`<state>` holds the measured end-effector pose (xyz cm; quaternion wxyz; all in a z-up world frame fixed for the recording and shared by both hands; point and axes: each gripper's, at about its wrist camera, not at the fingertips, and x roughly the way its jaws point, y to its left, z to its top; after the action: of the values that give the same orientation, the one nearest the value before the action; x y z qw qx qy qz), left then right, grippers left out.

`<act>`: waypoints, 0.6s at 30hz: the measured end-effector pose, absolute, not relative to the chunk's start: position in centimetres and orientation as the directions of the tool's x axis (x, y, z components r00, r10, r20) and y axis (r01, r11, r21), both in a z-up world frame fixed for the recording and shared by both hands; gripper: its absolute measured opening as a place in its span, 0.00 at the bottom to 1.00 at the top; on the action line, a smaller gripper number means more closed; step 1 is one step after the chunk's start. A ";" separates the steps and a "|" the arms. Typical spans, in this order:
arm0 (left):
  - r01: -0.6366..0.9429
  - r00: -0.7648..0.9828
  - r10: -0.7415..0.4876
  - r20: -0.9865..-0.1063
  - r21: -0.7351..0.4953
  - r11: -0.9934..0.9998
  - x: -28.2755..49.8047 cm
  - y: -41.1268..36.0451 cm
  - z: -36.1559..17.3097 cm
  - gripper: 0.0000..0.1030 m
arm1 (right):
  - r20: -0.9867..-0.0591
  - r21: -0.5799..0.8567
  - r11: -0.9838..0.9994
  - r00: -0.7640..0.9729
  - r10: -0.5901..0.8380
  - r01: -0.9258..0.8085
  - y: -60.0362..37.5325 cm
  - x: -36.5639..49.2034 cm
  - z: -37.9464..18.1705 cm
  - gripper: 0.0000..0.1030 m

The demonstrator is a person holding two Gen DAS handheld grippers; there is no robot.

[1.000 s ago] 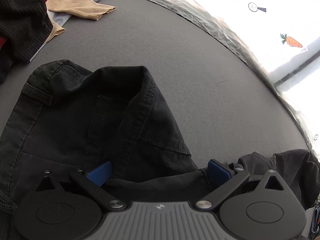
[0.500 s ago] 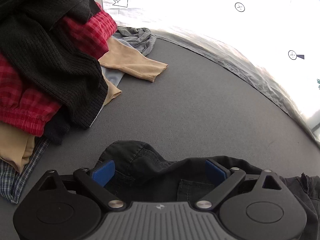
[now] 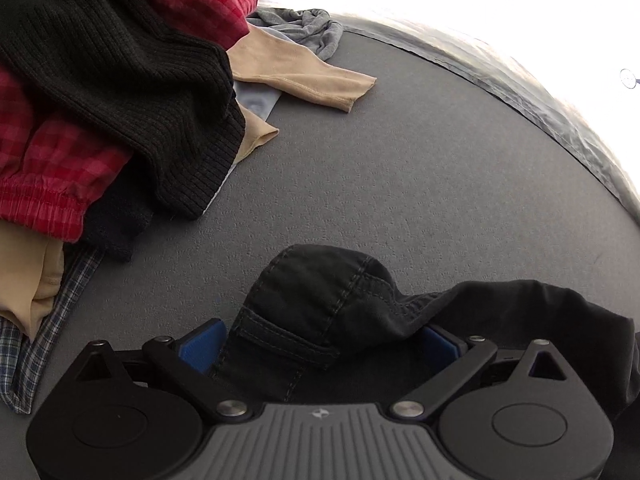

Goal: Fold clothes

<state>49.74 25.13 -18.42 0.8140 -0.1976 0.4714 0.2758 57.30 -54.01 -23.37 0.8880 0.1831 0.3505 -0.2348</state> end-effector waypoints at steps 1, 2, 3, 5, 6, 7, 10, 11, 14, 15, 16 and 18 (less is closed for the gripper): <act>-0.642 0.402 0.273 -0.874 -0.057 0.765 49.8 24.9 -18.5 0.96 | -0.703 0.169 0.823 0.651 -0.286 0.543 -54.2 57.7 -23.3 0.81; -0.646 0.401 0.288 -0.869 -0.045 0.762 50.0 24.7 -18.5 0.94 | -0.700 0.162 0.825 0.652 -0.290 0.541 -54.2 58.1 -23.2 0.72; -0.648 0.404 0.307 -0.862 -0.032 0.761 50.1 24.3 -18.5 0.86 | -0.703 0.124 0.833 0.640 -0.310 0.539 -54.1 58.7 -23.2 0.65; -0.628 0.423 0.329 -0.844 -0.011 0.778 50.5 23.0 -18.2 0.64 | -0.706 0.056 0.846 0.620 -0.342 0.531 -53.8 59.8 -23.3 0.37; -0.615 0.435 0.334 -0.836 -0.005 0.789 50.7 22.4 -18.0 0.47 | -0.707 0.049 0.855 0.623 -0.336 0.517 -53.7 60.1 -23.2 0.29; -0.615 0.428 0.352 -0.832 0.017 0.788 51.2 21.6 -17.8 0.40 | -0.708 0.040 0.861 0.622 -0.334 0.507 -53.6 60.5 -23.2 0.22; -0.608 0.390 0.466 -0.794 0.157 0.778 53.1 19.6 -17.3 0.28 | -0.677 -0.012 0.887 0.649 -0.346 0.461 -52.9 60.9 -21.9 0.09; -0.622 0.385 0.485 -0.785 0.167 0.765 53.5 19.7 -16.9 0.27 | -0.654 -0.047 0.897 0.665 -0.361 0.440 -52.4 60.9 -21.3 0.08; -0.677 0.392 0.484 -0.783 0.111 0.727 54.2 21.1 -15.4 0.26 | -0.530 -0.162 0.898 0.732 -0.428 0.408 -51.3 60.3 -17.8 0.06; -0.674 0.398 0.487 -0.778 0.112 0.730 54.4 21.4 -15.3 0.26 | -0.497 -0.163 0.898 0.752 -0.433 0.409 -51.3 60.0 -16.6 0.06; -0.670 0.404 0.491 -0.772 0.116 0.733 54.7 21.6 -15.2 0.26 | -0.463 -0.158 0.897 0.772 -0.436 0.412 -51.4 59.5 -15.3 0.06; -0.635 0.403 0.500 -0.766 0.159 0.756 55.3 21.2 -15.8 0.26 | -0.426 -0.158 0.892 0.785 -0.449 0.424 -51.5 58.5 -13.9 0.06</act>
<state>55.26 21.19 -15.83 0.8339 -0.0788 0.4273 0.3403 58.54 -51.49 -13.88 0.9444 -0.0268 0.2321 -0.2311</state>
